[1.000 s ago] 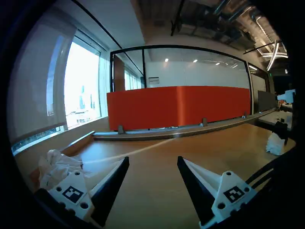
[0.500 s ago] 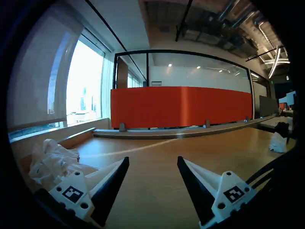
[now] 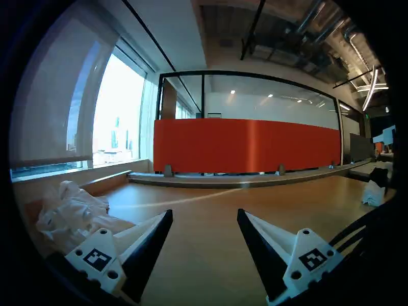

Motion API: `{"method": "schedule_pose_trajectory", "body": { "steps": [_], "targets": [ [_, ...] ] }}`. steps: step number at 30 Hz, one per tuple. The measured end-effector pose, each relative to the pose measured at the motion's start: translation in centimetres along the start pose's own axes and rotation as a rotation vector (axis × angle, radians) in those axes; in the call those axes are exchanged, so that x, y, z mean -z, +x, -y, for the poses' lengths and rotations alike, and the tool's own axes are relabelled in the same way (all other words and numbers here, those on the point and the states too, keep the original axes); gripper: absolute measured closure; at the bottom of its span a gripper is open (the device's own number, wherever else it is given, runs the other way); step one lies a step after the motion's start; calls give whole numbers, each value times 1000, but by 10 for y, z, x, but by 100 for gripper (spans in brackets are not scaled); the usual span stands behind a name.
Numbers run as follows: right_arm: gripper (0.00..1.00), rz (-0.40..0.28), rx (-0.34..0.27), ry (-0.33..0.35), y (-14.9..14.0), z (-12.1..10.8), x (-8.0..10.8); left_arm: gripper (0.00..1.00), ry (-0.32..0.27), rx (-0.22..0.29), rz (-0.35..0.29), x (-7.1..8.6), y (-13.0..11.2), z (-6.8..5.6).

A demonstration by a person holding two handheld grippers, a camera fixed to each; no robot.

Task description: Fold towel

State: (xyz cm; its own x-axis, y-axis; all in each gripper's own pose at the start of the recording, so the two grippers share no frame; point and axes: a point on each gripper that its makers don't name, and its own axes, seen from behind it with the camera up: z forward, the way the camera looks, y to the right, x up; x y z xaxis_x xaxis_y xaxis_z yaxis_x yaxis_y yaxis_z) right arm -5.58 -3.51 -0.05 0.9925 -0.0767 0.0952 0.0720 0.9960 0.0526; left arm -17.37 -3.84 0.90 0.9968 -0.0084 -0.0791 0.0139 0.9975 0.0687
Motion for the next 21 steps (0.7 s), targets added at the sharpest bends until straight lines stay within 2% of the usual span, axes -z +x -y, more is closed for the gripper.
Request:
{"method": "schedule_pose_trajectory", "body": {
  "steps": [9,21],
  "targets": [
    [0,-24,-15,5,4,-2,1,6,3,-10,-3,1,0,-2],
    [0,-66,-14,-8,-2,-18,-10,6,3,-13,-3,2,-1,-4]
  ]
}}
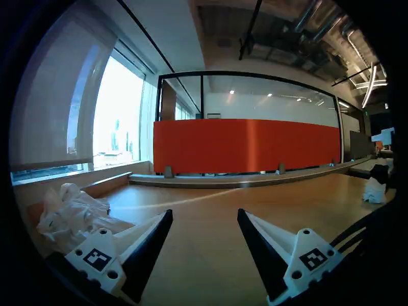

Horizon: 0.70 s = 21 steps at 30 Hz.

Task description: Fold towel

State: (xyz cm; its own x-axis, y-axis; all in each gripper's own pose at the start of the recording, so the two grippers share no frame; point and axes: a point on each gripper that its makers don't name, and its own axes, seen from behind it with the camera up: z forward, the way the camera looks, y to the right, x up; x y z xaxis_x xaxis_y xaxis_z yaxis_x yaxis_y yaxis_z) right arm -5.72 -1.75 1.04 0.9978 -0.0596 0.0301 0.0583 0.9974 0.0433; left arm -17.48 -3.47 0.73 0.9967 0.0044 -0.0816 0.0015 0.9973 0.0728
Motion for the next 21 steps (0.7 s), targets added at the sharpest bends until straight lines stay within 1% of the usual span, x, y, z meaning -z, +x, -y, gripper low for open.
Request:
{"method": "schedule_pose_trajectory", "body": {
  "steps": [6,12,21],
  "targets": [
    [0,-18,-10,2,-20,-3,-4,6,0,0,0,0,0,0],
    [0,-14,-20,3,-50,-6,-5,6,0,0,0,1,0,0],
    [0,-14,-31,0,-87,-4,-7,6,0,0,0,1,0,0]
  ]
}}
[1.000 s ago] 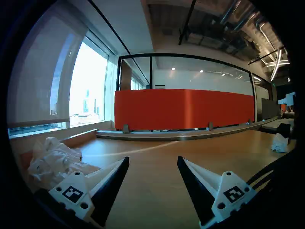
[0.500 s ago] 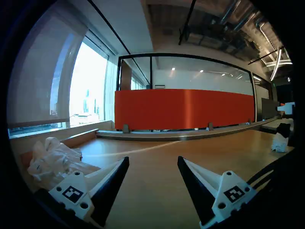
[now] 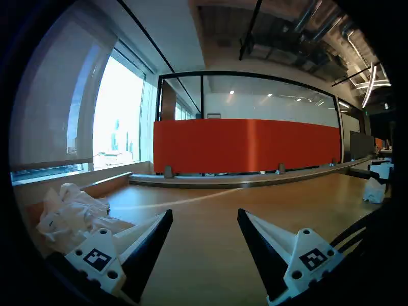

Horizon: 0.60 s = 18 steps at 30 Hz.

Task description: Fold towel

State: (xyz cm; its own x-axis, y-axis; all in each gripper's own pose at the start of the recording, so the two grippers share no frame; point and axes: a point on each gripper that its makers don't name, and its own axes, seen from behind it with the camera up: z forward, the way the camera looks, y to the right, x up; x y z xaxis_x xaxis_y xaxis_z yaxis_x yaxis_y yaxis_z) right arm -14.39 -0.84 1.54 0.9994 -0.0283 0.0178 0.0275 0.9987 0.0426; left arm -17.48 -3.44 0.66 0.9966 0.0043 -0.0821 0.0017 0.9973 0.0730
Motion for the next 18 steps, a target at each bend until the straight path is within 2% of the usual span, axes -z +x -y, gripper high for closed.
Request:
{"method": "schedule_pose_trajectory", "body": {
  "steps": [6,12,18],
  "targets": [
    [0,10,-21,-11,-17,-4,0,6,0,0,0,0,0,0],
    [0,-4,-43,-10,-18,-4,-1,6,0,0,0,0,0,1],
    [0,-14,-35,-3,-17,0,-2,6,0,0,0,0,0,0]
  ]
}}
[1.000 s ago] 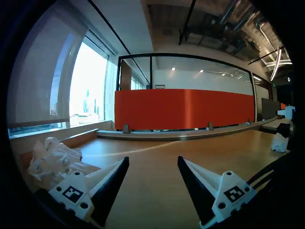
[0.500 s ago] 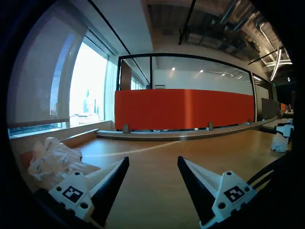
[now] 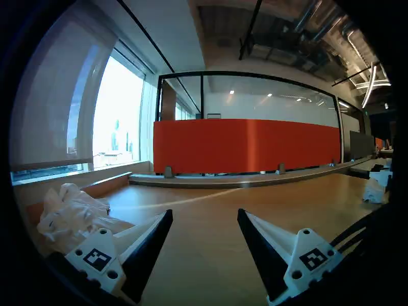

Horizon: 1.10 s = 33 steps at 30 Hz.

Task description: Fold towel

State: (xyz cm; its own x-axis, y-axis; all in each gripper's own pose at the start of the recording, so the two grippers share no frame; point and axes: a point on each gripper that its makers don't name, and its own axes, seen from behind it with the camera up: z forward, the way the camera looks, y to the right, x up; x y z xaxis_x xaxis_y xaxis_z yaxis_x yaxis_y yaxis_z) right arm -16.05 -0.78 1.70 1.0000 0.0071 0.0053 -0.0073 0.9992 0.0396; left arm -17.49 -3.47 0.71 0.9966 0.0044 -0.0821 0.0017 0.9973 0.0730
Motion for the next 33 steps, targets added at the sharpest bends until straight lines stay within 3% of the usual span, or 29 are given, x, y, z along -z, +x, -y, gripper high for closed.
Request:
{"method": "schedule_pose_trajectory", "body": {
  "steps": [33],
  "targets": [
    [0,-28,6,5,4,4,6,6,0,0,0,0,1,0]
  ]
}}
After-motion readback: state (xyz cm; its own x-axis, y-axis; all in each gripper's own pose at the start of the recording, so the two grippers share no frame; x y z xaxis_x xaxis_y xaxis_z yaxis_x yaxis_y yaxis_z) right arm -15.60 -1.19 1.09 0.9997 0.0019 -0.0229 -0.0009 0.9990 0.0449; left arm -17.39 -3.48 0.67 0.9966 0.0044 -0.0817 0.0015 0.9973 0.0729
